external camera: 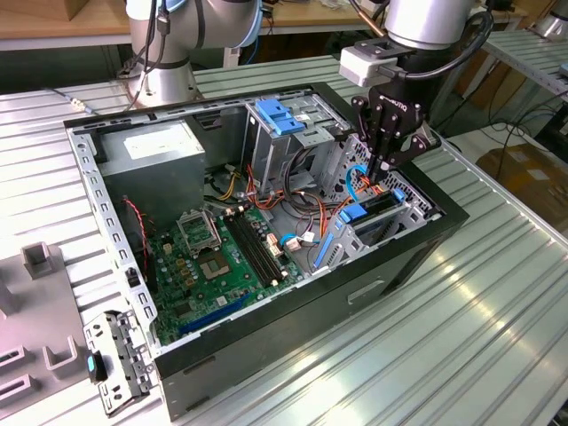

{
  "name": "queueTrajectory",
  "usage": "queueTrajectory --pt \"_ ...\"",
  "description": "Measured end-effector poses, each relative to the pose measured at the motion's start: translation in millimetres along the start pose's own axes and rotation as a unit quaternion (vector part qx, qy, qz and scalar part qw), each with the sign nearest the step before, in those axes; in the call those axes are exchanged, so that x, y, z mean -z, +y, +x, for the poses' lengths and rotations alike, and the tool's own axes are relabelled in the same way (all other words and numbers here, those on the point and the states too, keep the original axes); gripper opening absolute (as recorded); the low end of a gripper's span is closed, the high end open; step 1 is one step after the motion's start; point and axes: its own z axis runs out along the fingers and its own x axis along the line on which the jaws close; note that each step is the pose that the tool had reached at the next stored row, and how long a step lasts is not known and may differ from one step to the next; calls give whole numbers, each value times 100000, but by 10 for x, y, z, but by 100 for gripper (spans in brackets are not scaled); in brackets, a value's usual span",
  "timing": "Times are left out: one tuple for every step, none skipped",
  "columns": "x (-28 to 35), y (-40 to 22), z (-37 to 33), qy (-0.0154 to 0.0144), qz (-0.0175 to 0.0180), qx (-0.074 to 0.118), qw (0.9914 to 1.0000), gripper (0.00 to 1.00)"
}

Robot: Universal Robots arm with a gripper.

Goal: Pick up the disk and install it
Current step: 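Insert the second disk wire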

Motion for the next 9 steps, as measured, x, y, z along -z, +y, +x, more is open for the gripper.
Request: queueTrajectory --pt "0 0 0 -1 3 0 100000 16" --pt "0 0 0 -3 7 0 100000 16" --pt "0 0 0 -3 9 -1 100000 16" --pt "0 1 0 -3 14 -4 100000 16" --pt "-1 2 0 -15 75 -1 100000 16" --pt "-7 14 -1 -127 445 -33 99999 16" --pt "-8 21 0 -237 646 -51 99998 16" --pt "-9 33 3 -471 926 -91 99995 16" --pt "-13 51 10 -782 1357 -169 99988 16"
